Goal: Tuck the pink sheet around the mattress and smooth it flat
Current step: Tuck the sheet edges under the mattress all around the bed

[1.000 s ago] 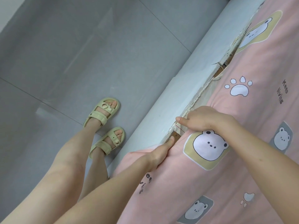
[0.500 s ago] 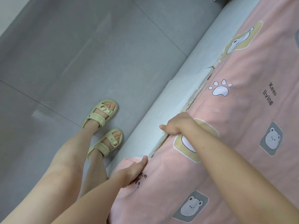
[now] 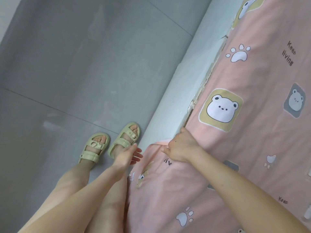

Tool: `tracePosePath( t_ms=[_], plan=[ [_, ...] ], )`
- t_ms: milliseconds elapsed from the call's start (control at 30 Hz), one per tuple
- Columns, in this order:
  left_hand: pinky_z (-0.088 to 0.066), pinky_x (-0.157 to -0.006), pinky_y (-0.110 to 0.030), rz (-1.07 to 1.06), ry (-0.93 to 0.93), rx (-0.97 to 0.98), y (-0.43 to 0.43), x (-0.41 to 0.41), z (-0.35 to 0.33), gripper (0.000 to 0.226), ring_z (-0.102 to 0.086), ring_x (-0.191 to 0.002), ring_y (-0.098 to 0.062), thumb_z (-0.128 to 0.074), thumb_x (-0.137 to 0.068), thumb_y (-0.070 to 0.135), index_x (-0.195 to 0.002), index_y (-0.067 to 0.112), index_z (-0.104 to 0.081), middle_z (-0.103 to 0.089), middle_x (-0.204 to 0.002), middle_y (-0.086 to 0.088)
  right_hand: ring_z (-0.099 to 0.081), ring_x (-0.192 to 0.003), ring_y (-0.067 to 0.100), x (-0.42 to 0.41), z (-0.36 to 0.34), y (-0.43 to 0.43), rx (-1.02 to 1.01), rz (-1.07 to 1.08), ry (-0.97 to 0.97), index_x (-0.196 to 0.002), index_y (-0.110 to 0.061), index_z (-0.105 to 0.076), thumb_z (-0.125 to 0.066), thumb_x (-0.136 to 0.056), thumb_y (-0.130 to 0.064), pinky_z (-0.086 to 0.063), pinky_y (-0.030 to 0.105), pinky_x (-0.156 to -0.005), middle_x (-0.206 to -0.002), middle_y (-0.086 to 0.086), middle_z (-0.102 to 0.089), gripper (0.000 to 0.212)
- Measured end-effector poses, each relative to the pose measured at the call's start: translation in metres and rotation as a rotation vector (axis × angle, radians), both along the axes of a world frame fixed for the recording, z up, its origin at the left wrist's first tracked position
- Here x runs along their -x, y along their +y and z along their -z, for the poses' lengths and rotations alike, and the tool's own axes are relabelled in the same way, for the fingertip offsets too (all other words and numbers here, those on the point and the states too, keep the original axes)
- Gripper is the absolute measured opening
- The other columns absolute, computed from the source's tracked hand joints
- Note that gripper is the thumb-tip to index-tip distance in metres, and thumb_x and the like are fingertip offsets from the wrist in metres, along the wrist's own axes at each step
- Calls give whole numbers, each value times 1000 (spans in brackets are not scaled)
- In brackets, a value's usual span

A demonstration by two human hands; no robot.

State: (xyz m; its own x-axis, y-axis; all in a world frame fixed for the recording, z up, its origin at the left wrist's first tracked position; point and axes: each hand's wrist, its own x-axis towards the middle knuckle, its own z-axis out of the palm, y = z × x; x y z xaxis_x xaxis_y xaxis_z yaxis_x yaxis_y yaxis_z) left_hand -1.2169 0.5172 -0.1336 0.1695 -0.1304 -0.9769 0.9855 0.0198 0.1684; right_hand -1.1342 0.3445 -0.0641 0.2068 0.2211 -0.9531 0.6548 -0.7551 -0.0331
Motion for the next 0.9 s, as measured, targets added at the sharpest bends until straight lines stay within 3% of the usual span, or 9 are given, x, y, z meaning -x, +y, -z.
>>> tracePosePath(
  t_ms=[167, 267, 400, 500, 633, 700, 767, 833, 900],
  plan=[
    [-43, -67, -26, 38, -20, 42, 29, 32, -4, 31, -57, -70, -19, -41, -98, 27, -95, 5, -61, -67, -84, -9, -44, -127, 23, 48, 18, 37, 241, -17, 142, -126, -17, -56, -9, -99, -53, -17, 45, -109, -133, 6, -55, 66],
    [-44, -68, -24, 40, -75, 49, 38, 44, -5, 33, -58, -75, -19, -39, -99, 27, -93, 5, -63, -67, -83, -6, -39, -132, 25, 69, 14, 53, 231, 48, 206, -131, -21, -53, -10, -99, -52, -10, 48, -112, -137, 4, -53, 63],
    [-43, -80, -22, 34, -217, 51, 28, 49, -13, 31, -56, -93, -16, -45, -94, 33, -90, 13, -68, -66, -94, 4, -51, -112, 27, 88, -13, 45, 106, 133, 105, -103, -10, -68, -8, -98, -54, -23, 38, -107, -110, 11, -67, 74],
    [-42, -97, -28, -36, -352, 169, 3, 39, -28, 30, -56, -105, -13, -42, -96, 31, -88, 21, -69, -66, -103, 7, -48, -118, 28, 93, -41, 31, 16, 188, 16, -97, -7, -70, -11, -99, -52, -12, 34, -111, -102, 12, -69, 75],
    [-39, -102, -26, 15, -354, 479, -40, 35, -46, 48, -52, -121, -6, -22, -103, 34, -121, 16, -62, -61, -124, 8, -29, -133, 27, 98, -62, 23, -44, 225, -34, -114, -10, -67, -14, -99, -51, -16, 31, -107, -119, 14, -64, 69],
    [-38, -101, -22, 56, -193, 581, -57, 43, -46, 54, -48, -125, -6, -15, -102, 42, -134, 19, -51, -55, -132, 9, -38, -126, 22, 100, -70, 19, -83, 222, -44, -122, -18, -62, -15, -100, -49, -20, 28, -103, -124, 8, -61, 60],
    [-41, -97, -19, 135, -59, 659, -70, 61, -47, 57, -54, -117, -8, -12, -101, 45, -138, 15, -45, -60, -125, 5, -45, -118, 20, 101, -78, 15, -99, 206, -40, -122, -20, -61, -15, -100, -48, -21, 26, -97, -119, 6, -64, 59],
    [-47, -73, -8, 261, -15, 670, -77, 82, -51, 53, -59, -86, 0, -20, -102, 43, -134, 12, -48, -63, -100, 6, -45, -113, 23, 100, -80, 11, -93, 193, -38, -114, -16, -65, -14, -100, -49, -24, 27, -94, -114, 9, -65, 63],
    [-41, -61, 3, 340, -6, 596, -67, 108, -57, 36, -54, -74, 11, -27, -102, 40, -127, 24, -48, -53, -102, 11, -47, -111, 25, 100, -76, 9, -96, 205, -48, -102, -12, -69, -13, -99, -51, -27, 29, -94, -108, 11, -66, 68]
  ],
)
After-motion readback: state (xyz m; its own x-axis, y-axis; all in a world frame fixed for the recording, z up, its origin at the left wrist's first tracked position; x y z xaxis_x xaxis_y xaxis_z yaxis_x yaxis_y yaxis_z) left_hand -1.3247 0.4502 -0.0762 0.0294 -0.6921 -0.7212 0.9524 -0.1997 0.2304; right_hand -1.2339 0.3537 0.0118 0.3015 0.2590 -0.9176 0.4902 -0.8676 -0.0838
